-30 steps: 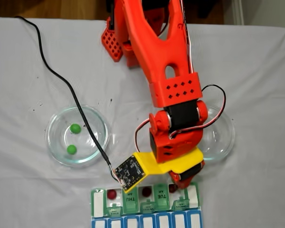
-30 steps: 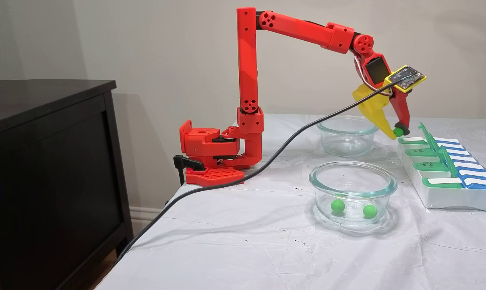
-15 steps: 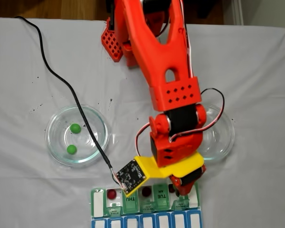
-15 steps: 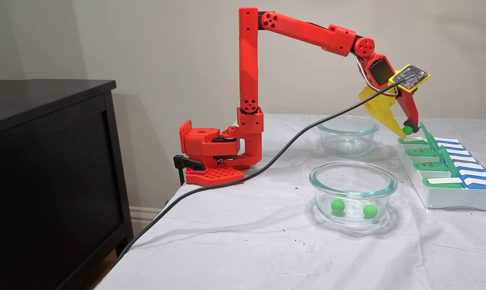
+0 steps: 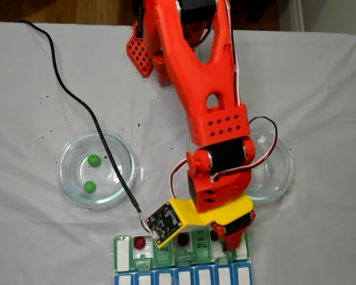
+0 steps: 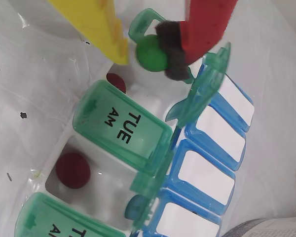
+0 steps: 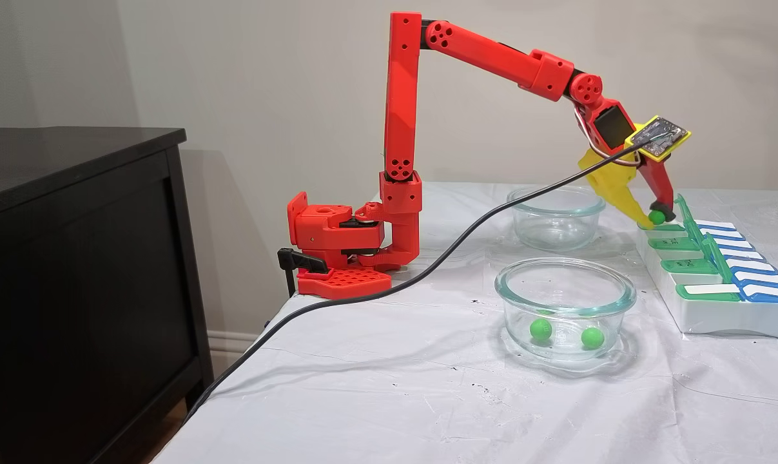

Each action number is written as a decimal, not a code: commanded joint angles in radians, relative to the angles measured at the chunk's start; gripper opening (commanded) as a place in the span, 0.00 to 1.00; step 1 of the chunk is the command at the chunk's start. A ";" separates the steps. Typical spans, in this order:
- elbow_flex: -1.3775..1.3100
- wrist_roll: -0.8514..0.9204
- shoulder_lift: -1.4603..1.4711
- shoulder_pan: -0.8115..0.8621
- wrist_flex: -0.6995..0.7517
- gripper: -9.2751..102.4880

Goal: Sort medicines into box.

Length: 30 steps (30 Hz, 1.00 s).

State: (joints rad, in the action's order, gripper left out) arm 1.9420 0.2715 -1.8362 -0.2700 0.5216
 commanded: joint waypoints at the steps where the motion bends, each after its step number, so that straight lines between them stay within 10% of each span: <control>1: -0.023 -0.005 -0.028 0.003 -0.008 0.35; 8: -0.017 0.000 -0.077 0.005 0.034 0.33; 14: -0.049 0.083 -0.164 0.026 0.138 0.08; 30: -0.440 0.678 -0.124 0.308 0.861 0.08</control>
State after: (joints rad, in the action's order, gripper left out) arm 1.7165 0.7961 -1.9482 -0.0123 1.2118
